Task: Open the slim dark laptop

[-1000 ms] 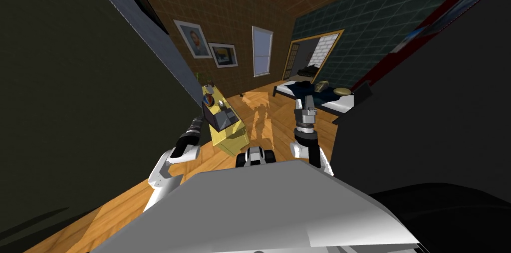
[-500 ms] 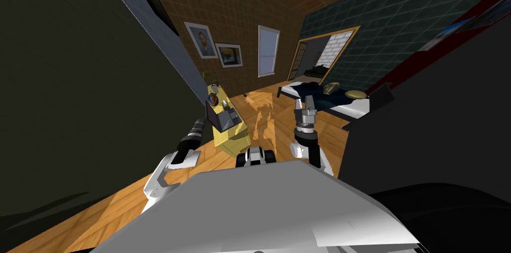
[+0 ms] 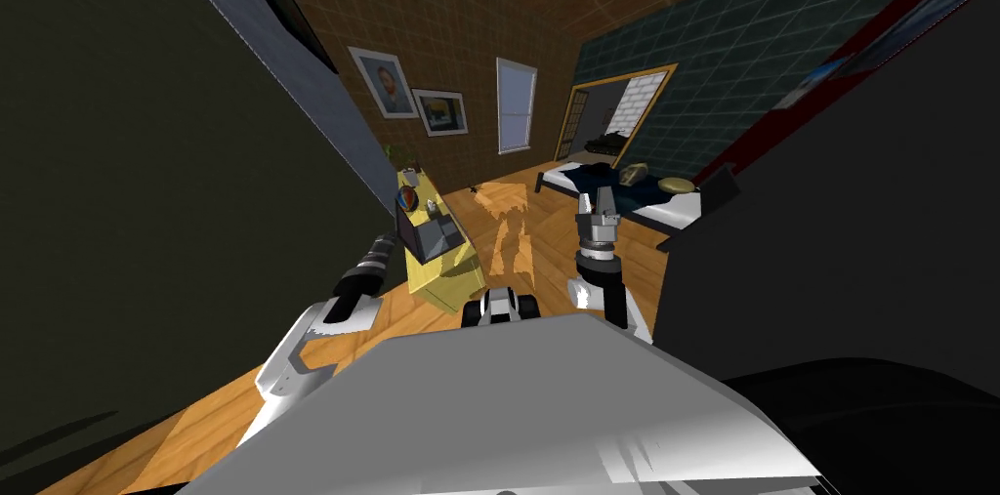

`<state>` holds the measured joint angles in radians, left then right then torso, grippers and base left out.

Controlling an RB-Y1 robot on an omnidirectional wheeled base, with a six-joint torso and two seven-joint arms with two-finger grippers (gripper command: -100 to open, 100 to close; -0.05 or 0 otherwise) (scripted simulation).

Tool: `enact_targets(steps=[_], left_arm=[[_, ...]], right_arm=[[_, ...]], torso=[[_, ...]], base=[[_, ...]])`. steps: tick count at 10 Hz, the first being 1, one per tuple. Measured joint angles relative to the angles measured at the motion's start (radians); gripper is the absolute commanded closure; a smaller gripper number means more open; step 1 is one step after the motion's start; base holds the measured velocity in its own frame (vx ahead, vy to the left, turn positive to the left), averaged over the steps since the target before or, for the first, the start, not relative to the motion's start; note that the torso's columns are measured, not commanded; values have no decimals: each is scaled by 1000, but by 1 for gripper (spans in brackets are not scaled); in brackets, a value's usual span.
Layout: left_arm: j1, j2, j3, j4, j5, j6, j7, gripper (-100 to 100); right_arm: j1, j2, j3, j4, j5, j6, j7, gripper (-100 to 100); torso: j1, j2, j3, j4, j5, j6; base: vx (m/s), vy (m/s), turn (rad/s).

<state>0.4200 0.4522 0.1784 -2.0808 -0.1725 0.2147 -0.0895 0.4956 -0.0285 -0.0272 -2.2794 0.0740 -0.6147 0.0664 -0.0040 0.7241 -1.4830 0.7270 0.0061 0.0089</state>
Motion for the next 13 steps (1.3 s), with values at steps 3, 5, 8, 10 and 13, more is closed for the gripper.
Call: enact_targets(steps=[3,5,8,10,13], left_arm=[[0,91,30,42,4,57,-14,100],[8,125,40,46,-9,106,-33,100],[14,160,42,54,-28,139,-54,100],[31,177,30,83,-73,153,-94,100],[81,216,22,113,-129,180,-153,100]], right_arm=[[0,0,0,0,0,0,0,0],[0,0,0,0,0,0,0,0],[0,0,0,0,0,0,0,0],[0,0,0,0,0,0,0,0],[0,0,0,0,0,0,0,0]], torso=[[9,1,0,3,1,-5],[10,8,4,6,-1,-8],[9,13,7,9,-3,-12],[7,7,3,7,-3,-9],[5,16,8,11,-6,-9]], base=[[27,-140,-178],[34,-123,-185],[61,-88,-44],[112,-149,-31],[78,-110,-27]])
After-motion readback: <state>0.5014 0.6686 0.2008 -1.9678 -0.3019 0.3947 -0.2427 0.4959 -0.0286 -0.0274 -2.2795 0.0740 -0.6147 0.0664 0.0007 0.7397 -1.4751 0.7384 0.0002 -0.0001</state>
